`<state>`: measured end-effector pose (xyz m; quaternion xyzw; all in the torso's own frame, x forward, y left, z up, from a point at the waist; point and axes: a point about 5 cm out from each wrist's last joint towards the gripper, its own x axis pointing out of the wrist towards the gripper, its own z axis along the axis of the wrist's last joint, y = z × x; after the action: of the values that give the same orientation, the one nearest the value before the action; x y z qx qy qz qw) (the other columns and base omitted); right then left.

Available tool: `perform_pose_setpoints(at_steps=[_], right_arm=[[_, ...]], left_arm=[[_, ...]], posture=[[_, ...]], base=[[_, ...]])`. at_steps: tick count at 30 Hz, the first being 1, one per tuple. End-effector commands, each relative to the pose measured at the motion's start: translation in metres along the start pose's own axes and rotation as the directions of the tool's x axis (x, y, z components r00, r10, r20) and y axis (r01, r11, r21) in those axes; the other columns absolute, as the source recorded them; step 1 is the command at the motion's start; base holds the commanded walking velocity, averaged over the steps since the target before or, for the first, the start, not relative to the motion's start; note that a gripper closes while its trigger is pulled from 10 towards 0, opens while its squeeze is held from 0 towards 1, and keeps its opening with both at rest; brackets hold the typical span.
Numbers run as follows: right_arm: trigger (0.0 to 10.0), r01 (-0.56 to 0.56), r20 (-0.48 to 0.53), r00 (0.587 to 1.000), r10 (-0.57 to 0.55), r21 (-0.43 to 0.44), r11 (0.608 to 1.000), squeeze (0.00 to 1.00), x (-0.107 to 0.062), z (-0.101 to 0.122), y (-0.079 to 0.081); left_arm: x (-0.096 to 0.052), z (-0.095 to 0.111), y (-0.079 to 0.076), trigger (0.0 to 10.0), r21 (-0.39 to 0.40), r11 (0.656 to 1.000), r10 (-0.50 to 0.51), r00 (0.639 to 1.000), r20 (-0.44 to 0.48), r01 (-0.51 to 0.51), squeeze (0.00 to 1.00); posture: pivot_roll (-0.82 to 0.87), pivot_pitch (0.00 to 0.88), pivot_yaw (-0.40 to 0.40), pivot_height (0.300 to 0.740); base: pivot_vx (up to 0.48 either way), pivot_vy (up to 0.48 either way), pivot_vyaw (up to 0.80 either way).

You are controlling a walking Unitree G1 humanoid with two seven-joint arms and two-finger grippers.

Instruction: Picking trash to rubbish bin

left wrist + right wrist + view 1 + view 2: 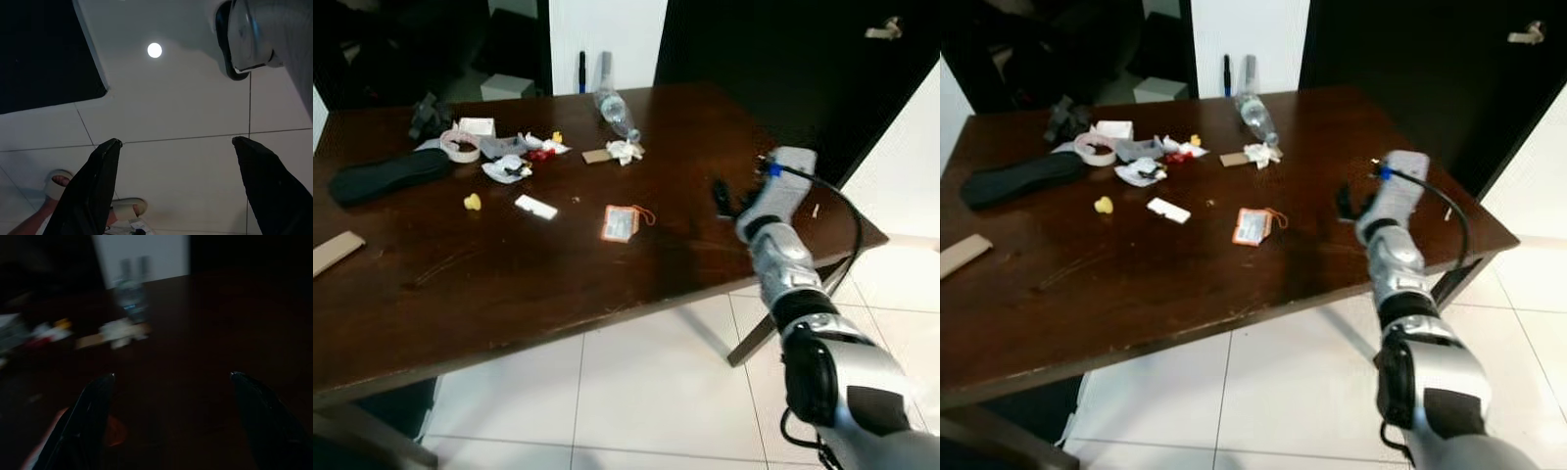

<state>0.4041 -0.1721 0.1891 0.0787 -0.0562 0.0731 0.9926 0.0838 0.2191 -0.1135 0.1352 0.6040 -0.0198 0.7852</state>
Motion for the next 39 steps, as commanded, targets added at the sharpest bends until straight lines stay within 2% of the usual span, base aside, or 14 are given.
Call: perform_pose_setpoints(at_steps=[1,2,3,4,10,22,32,39], right_arm=[[10.0,-0.060,-0.036,0.998,0.059,-0.014,0.998,0.00,0.003,-0.005,0.013],[10.0,-0.075,-0.053,0.996,0.074,-0.027,0.997,0.00,0.003,-0.009,0.020],[10.0,-0.075,-0.053,0.996,0.074,-0.027,0.997,0.00,0.003,-0.009,0.020],[10.0,-0.095,-0.071,0.993,0.093,-0.033,0.995,0.00,0.005,-0.012,0.029],[10.0,-0.127,-0.070,0.990,0.125,-0.020,0.992,0.00,0.010,-0.007,0.041],[10.0,-0.092,-0.093,0.992,0.088,-0.046,0.995,0.00,0.011,-0.010,0.045],[10.0,-0.120,-0.089,0.989,0.116,-0.041,0.992,0.00,0.012,-0.008,0.049],[10.0,-0.086,-0.075,0.994,0.082,-0.046,0.995,0.00,0.011,-0.006,0.040]], left_arm=[[0.000,-0.008,-0.010,10.0,-0.015,1.000,-0.023,1.000,-0.020,0.023,0.00],[-0.001,-0.009,-0.011,10.0,-0.018,1.000,-0.024,0.999,-0.021,0.024,0.00],[-0.001,-0.009,-0.011,10.0,-0.018,1.000,-0.024,0.999,-0.021,0.024,0.00],[-0.001,-0.011,-0.013,10.0,-0.022,0.999,-0.026,0.999,-0.024,0.025,0.00],[-0.002,-0.020,-0.013,10.0,-0.055,0.998,-0.019,0.999,-0.039,0.017,0.00],[-0.004,-0.030,-0.015,10.0,-0.068,0.997,-0.024,0.998,-0.053,0.020,0.00],[-0.003,-0.026,-0.010,10.0,-0.077,0.997,-0.015,0.999,-0.042,0.012,0.00],[-0.002,-0.017,-0.011,10.0,-0.064,0.998,-0.014,1.000,-0.024,0.012,0.00]], posture=[[0.16,0.127,-0.099,0.740],[0.17,0.142,-0.106,0.740],[0.17,0.142,-0.106,0.740],[0.19,0.147,-0.111,0.740],[0.23,0.152,-0.119,0.740],[0.25,0.162,-0.121,0.740],[0.24,0.153,-0.118,0.740],[0.21,0.144,-0.109,0.740]], base=[[0.000,0.000,0.80],[0.000,0.000,0.80],[0.000,0.000,0.80],[0.000,0.000,0.80],[0.000,0.000,0.80],[0.000,0.000,0.68],[0.000,0.000,0.73],[0.000,0.000,0.79]])
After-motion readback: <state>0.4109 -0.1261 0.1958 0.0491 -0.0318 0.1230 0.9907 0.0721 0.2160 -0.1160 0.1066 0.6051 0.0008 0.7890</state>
